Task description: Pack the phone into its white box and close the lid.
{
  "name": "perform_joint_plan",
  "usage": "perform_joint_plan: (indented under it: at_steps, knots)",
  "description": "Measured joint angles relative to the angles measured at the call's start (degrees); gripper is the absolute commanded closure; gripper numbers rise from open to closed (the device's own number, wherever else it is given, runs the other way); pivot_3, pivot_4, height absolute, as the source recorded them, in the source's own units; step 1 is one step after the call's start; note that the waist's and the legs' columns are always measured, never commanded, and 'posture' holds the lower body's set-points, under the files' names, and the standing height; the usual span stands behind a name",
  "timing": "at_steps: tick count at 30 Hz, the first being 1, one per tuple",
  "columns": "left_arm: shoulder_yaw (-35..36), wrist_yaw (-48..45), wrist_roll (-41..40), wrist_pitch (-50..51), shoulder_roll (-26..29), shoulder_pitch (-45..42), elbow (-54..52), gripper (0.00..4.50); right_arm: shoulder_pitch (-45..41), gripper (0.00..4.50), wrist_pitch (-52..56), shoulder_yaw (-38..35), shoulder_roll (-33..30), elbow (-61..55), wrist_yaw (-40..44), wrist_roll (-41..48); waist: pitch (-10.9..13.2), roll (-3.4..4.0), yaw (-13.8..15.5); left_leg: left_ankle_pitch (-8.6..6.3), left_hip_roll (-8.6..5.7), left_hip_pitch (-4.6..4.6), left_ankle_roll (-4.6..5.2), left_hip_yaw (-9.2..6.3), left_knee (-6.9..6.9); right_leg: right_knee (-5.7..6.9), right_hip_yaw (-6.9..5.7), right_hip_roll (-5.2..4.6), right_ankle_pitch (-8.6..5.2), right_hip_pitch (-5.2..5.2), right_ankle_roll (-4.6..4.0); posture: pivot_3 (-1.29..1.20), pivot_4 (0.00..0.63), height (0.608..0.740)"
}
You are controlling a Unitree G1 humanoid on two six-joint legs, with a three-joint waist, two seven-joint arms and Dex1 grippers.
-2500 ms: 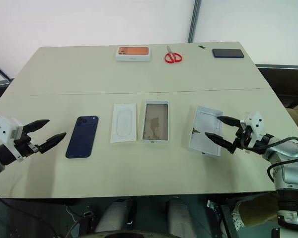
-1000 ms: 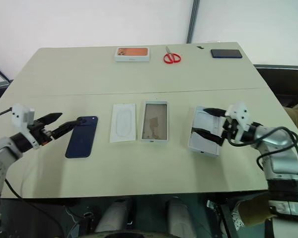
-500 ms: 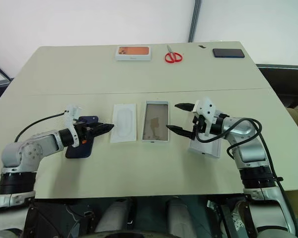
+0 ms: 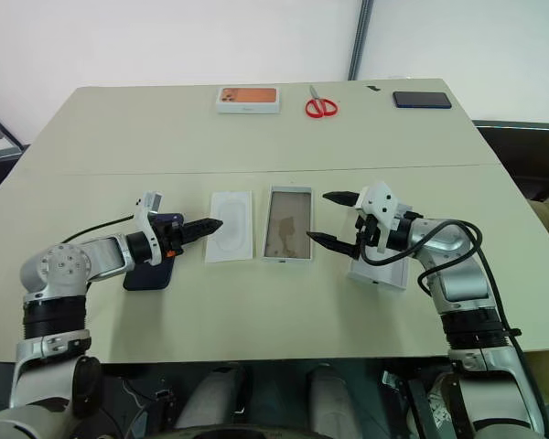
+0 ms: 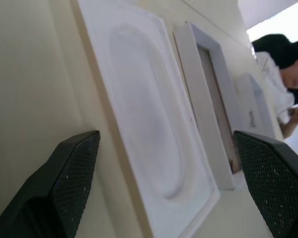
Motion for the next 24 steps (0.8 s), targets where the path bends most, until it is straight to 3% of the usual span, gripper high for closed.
perform_joint_plan:
  at_steps: [3,8,18,20,24]
  knots:
    - [0.4,1.0,0.0,0.3,-1.1,0.1,0.4,1.22,0.2,0.00,0.0,0.0,0.0,-0.1,-0.3,0.0,0.0,0.00,-0.2,0.01,0.00,0.03,-0.02,0.01,-0.02,0.00,0.03,0.00,0.00,0.01,0.00,0.00,0.150,0.740]
    - [0.4,1.4,-0.2,1.3,-1.4,1.7,0.0,3.84,0.5,0.00,0.0,0.0,0.0,-0.1,-0.6,0.0,0.0,0.00,-0.3,0.01,0.03,0.02,-0.02,0.02,-0.11,0.00,0.03,0.02,0.00,-0.07,0.01,0.00,0.150,0.740]
    - [1.2,3.4,-0.3,2.3,-2.2,1.7,-1.0,3.84,0.5,0.00,0.0,0.1,0.1,-0.3,-1.0,0.0,0.0,0.03,-0.3,0.01,0.03,0.14,-0.03,0.07,-0.10,0.00,0.06,0.03,0.00,0.01,0.01,0.00,0.150,0.740]
    - [1.5,3.5,-0.6,2.4,-2.3,1.7,-1.0,4.37,0.4,0.00,0.0,0.2,0.2,-0.3,-1.0,0.0,0.0,0.03,-0.3,0.02,0.03,0.14,-0.03,0.07,-0.10,0.00,0.06,0.03,0.00,0.01,0.01,0.00,0.150,0.740]
    - [1.5,3.7,-1.0,2.6,-2.3,1.5,-1.2,4.47,0.2,0.00,0.0,0.4,0.8,-0.3,-1.1,0.0,0.0,0.03,-0.3,0.01,0.04,0.30,-0.03,0.06,-0.11,-0.01,0.06,0.03,0.00,0.17,0.00,0.00,0.150,0.740]
